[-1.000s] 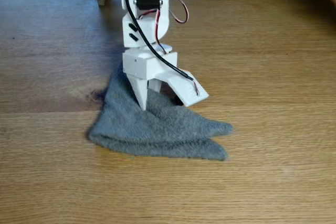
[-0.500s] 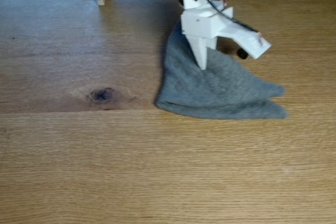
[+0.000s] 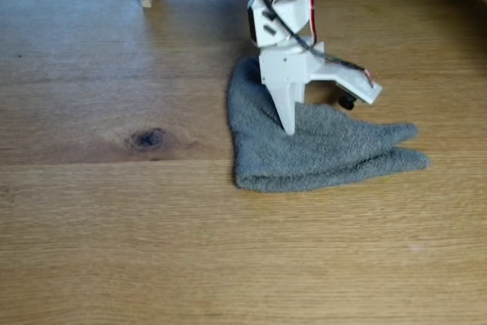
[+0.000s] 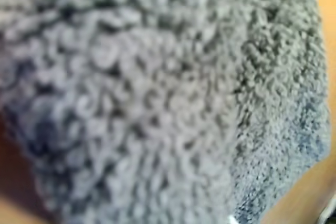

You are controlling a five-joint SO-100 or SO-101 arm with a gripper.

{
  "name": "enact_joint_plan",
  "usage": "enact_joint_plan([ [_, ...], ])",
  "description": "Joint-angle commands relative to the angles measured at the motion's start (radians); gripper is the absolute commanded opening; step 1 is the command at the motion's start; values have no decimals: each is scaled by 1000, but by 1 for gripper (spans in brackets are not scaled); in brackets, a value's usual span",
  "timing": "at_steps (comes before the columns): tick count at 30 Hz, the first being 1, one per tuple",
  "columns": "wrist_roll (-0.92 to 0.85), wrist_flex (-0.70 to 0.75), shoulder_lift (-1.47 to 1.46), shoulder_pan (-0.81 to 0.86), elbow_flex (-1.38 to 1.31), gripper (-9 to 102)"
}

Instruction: Clean the area in front of the robot

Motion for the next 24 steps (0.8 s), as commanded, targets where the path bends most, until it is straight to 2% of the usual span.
enact_joint_plan([
  [1,-35,-14,-117,141,-218,0],
  [8,-54,129,-206,308,-460,0],
  [15,78,522,-133,433,-488,0],
  [20,245,779,17,367,-476,0],
  [24,419,799,204,230,-394,0],
])
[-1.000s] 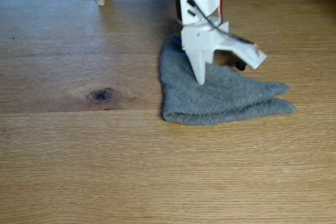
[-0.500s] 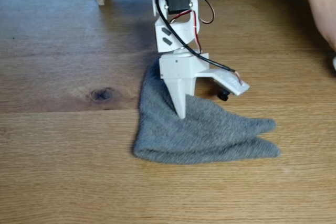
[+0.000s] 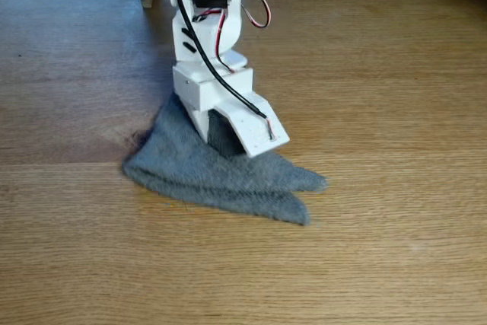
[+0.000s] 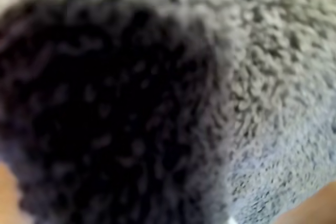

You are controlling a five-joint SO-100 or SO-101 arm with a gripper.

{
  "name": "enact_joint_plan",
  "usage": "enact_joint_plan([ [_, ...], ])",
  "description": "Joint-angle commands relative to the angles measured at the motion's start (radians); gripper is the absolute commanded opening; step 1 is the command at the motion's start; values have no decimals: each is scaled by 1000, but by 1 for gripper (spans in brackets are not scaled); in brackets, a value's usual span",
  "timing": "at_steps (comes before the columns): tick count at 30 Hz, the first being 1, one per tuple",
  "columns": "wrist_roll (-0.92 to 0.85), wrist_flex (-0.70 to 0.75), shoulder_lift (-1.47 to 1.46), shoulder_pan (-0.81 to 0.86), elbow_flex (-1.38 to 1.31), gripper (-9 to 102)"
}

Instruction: Clean the area in front of the robot

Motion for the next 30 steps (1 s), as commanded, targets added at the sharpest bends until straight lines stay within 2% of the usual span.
enact_joint_plan([
  [1,176,58,233,-67,78,0],
  [7,396,-127,442,-150,235,0],
  [15,525,-379,632,-78,453,0],
  [20,508,-456,715,63,581,0],
  [30,295,-526,790,454,770,0],
])
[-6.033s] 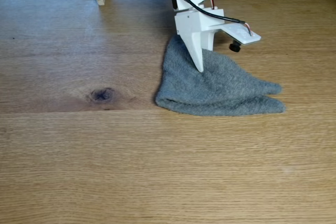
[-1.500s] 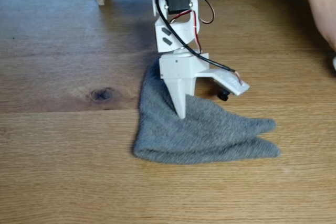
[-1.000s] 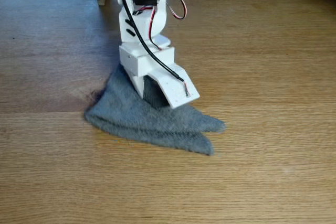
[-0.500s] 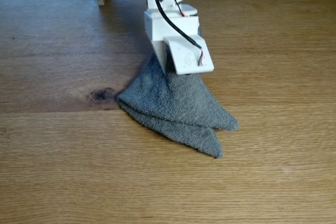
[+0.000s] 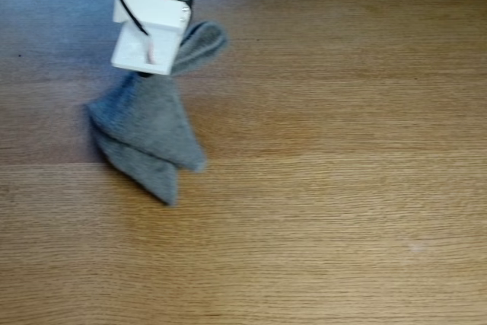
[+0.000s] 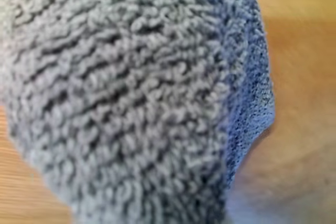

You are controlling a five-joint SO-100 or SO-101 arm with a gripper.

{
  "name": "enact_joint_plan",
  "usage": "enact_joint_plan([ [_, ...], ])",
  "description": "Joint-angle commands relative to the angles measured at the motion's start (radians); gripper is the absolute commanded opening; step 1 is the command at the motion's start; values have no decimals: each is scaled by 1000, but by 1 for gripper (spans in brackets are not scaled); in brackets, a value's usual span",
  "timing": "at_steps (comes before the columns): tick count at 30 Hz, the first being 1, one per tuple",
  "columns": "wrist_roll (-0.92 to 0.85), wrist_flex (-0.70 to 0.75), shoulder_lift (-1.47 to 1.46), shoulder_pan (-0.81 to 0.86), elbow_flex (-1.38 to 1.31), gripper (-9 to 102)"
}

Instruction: Clean the area in front of the robot

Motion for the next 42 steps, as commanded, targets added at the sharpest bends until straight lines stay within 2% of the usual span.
enact_joint_plan([
  [1,-78,-32,153,195,2,0],
  [7,-117,58,230,333,61,0],
  [12,-107,143,258,359,140,0],
  [20,-86,26,222,345,250,9],
  [25,-67,-123,198,342,284,29],
  [27,-63,-147,206,339,281,31],
  [33,-77,-179,304,253,281,30],
  [35,-87,-152,356,178,285,25],
  [40,-87,-126,471,-32,290,4],
  [42,-75,-112,509,-106,291,2],
])
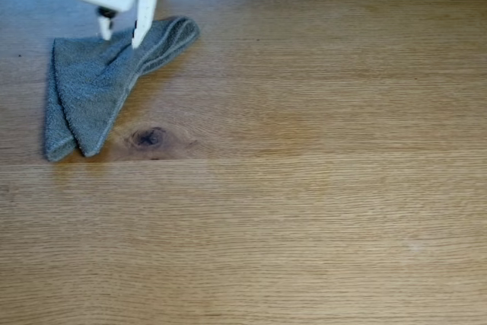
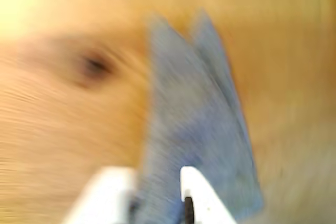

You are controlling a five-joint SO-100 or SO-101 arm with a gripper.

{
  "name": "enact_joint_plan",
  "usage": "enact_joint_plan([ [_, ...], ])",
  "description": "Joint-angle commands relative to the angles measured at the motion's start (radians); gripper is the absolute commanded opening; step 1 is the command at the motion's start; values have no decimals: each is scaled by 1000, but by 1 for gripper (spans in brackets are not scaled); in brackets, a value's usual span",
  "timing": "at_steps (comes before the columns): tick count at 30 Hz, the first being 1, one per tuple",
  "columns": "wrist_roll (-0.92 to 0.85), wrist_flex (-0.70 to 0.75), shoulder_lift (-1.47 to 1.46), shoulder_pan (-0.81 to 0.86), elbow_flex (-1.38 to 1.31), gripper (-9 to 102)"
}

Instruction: Clean the area in front of the robot

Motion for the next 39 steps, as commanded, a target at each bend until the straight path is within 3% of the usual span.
enact_joint_plan([
  [1,21,14,150,-141,-8,1],
  [10,258,229,319,-360,-5,0],
  [17,505,391,434,-396,-3,0],
  [24,598,584,623,-388,5,0],
  [29,554,572,795,-374,192,0],
  [39,440,479,1394,-394,876,0],
])
